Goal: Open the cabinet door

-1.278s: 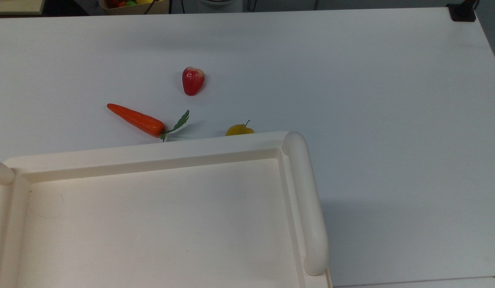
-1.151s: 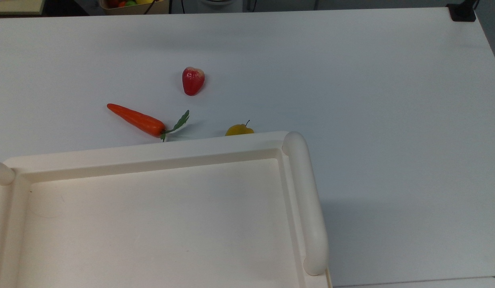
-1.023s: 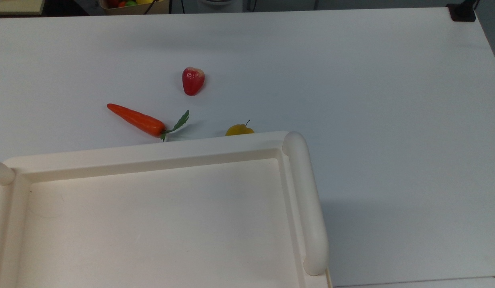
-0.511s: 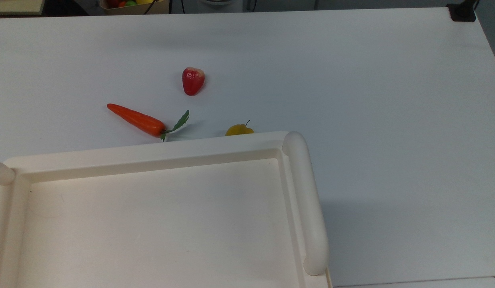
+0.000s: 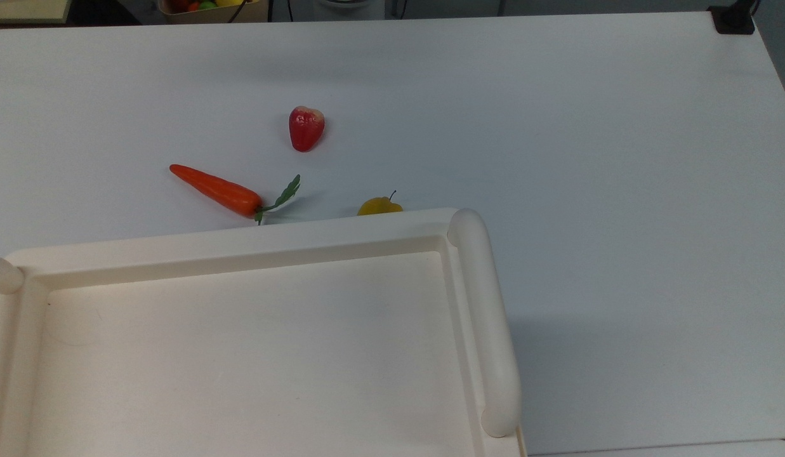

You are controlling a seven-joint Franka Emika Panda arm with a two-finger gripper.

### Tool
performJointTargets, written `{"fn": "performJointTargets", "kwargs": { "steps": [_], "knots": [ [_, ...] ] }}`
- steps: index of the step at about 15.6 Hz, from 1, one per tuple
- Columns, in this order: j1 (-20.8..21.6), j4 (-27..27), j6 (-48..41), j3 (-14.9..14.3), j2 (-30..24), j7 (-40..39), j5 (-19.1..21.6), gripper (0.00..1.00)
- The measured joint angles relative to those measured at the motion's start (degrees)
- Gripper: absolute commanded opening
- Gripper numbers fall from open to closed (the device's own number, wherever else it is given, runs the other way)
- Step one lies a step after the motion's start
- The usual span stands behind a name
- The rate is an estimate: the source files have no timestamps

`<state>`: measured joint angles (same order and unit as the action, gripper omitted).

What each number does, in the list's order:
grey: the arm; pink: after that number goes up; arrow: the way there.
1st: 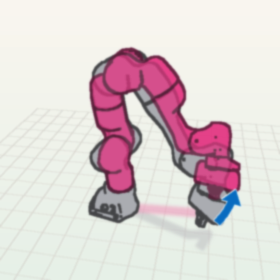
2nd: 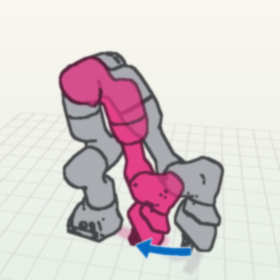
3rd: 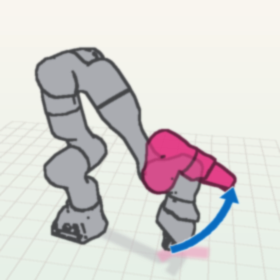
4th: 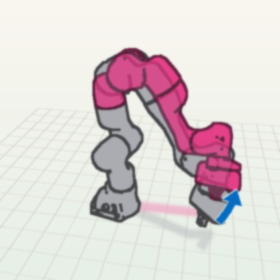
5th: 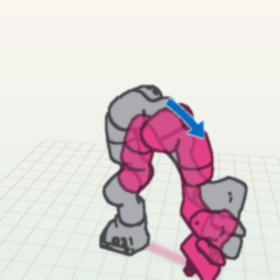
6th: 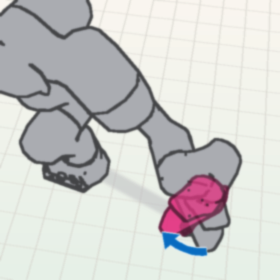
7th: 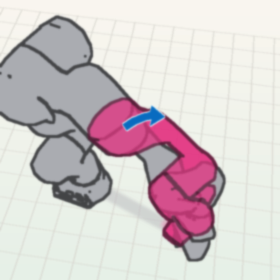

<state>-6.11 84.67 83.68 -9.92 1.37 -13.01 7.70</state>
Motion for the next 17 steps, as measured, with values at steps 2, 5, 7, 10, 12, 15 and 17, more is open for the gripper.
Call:
{"fn": "performJointTargets", "kwargs": {
  "steps": [2, 5, 7, 10, 12, 15, 17],
  "knots": [
    [1.91, 0.03, 0.07, 0.17, 0.95, 0.0, -1.29, 1.0],
    [5.09, 0.02, 4.38, 0.67, 2.87, 0.0, -2.17, 1.0],
    [7.07, 0.02, 9.37, 0.9, 4.1, 0.0, -2.17, 1.0],
    [10.07, 0.02, 19.1, 0.99, 6.12, 0.12, -0.58, 1.0],
    [11.56, 0.04, 27.73, 1.03, 8.27, 0.2, 1.95, 1.0],
    [13.95, 0.05, 40.97, 1.07, 12.42, 1.99, 2.47, 0.92],
    [15.36, -0.22, 48.55, 1.08, 14.58, 5.27, 2.47, 0.88]
  ]
}}
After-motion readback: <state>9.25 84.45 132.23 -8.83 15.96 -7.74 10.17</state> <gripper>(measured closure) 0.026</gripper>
